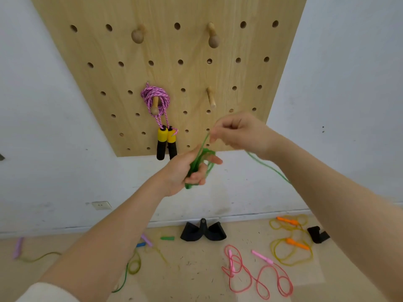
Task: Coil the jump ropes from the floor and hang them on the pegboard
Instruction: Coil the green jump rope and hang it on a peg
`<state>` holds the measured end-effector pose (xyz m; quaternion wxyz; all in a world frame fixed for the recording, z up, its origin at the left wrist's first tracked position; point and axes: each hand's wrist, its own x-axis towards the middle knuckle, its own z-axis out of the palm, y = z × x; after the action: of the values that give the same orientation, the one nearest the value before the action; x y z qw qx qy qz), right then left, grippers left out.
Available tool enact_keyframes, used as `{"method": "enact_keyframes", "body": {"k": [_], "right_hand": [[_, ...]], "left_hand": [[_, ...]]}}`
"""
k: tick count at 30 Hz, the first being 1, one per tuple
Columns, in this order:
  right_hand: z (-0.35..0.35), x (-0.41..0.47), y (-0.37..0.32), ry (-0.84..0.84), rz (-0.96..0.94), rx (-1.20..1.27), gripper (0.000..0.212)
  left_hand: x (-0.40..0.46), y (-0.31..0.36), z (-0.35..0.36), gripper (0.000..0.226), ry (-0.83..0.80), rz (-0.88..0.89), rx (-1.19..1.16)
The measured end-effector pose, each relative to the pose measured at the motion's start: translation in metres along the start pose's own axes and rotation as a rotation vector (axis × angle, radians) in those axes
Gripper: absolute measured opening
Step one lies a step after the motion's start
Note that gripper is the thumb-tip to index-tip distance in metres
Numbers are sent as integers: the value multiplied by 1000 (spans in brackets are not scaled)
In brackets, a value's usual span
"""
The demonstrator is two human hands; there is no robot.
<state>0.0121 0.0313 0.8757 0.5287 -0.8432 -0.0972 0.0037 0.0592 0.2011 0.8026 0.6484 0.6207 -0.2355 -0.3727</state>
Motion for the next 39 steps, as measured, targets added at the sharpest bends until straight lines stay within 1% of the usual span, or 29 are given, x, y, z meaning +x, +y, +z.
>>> {"method": "enact_keyframes", "body": {"k": [1,2,3,5,6,7,8,9,10,11,13,15,17,19,20,21,22,24,26,27,28,29,30,31,33,36,37,39], "right_hand": [[-5,3,5,101,9,12,21],[-8,5,11,165,22,10,20],[-8,6,17,189,37,-2,19],[-2,8,31,152,76,-27,19],[4,9,39,112,97,-61,20],[10,8,45,67,117,-109,25],[17,7,49,15,140,-156,31],[23,5,52,-47,161,-192,37],[28,3,51,-116,175,-219,36],[32,2,50,-186,183,-246,30],[38,0,42,-298,206,-300,19],[41,2,33,-384,215,-316,21],[41,3,20,-459,197,-289,24],[40,4,5,-487,137,-210,21],[39,5,-2,-465,91,-144,18],[38,8,-7,-413,41,-78,17],[38,11,-10,-331,-2,-18,17],[36,21,-7,-105,-33,75,19],[34,31,3,93,-7,105,22],[33,35,11,143,15,96,22],[34,38,17,148,37,90,23],[36,40,24,127,53,76,23],[40,40,30,95,68,61,25],[44,40,35,62,88,34,28],[55,36,41,-33,140,-27,34],[66,29,39,-226,196,-99,29],[67,27,36,-273,198,-164,25],[71,29,28,-349,184,-407,24]], "left_hand": [[-4,4,5,65,-93,4,-83],[-8,11,11,68,-176,9,-156],[-10,16,15,67,-252,29,-210],[-11,25,18,54,-365,125,-280],[-11,29,19,46,-380,192,-311],[-11,31,19,40,-345,251,-337],[-9,33,17,38,-255,289,-362],[-7,34,13,39,-119,306,-375],[-4,33,8,41,34,309,-376],[-1,31,2,41,183,297,-367],[6,21,-14,36,413,246,-353],[9,8,-27,26,550,193,-328],[8,-1,-35,24,591,148,-228],[3,-7,-39,27,562,78,-79],[-1,-9,-40,28,535,40,-31],[-5,-10,-40,32,476,17,2],[-9,-9,-40,39,384,13,7],[-20,-4,-35,52,156,18,-39],[-29,7,-28,61,-73,33,-151],[-32,12,-26,61,-181,72,-207],[-34,17,-25,59,-265,136,-263],[-34,21,-24,55,-300,206,-305],[-34,25,-24,51,-286,268,-342],[-33,28,-23,47,-223,319,-365],[-28,34,-26,44,-29,372,-384],[-19,31,-38,38,251,336,-342],[-16,26,-43,34,327,300,-314],[-12,17,-46,34,432,224,-285]]}}
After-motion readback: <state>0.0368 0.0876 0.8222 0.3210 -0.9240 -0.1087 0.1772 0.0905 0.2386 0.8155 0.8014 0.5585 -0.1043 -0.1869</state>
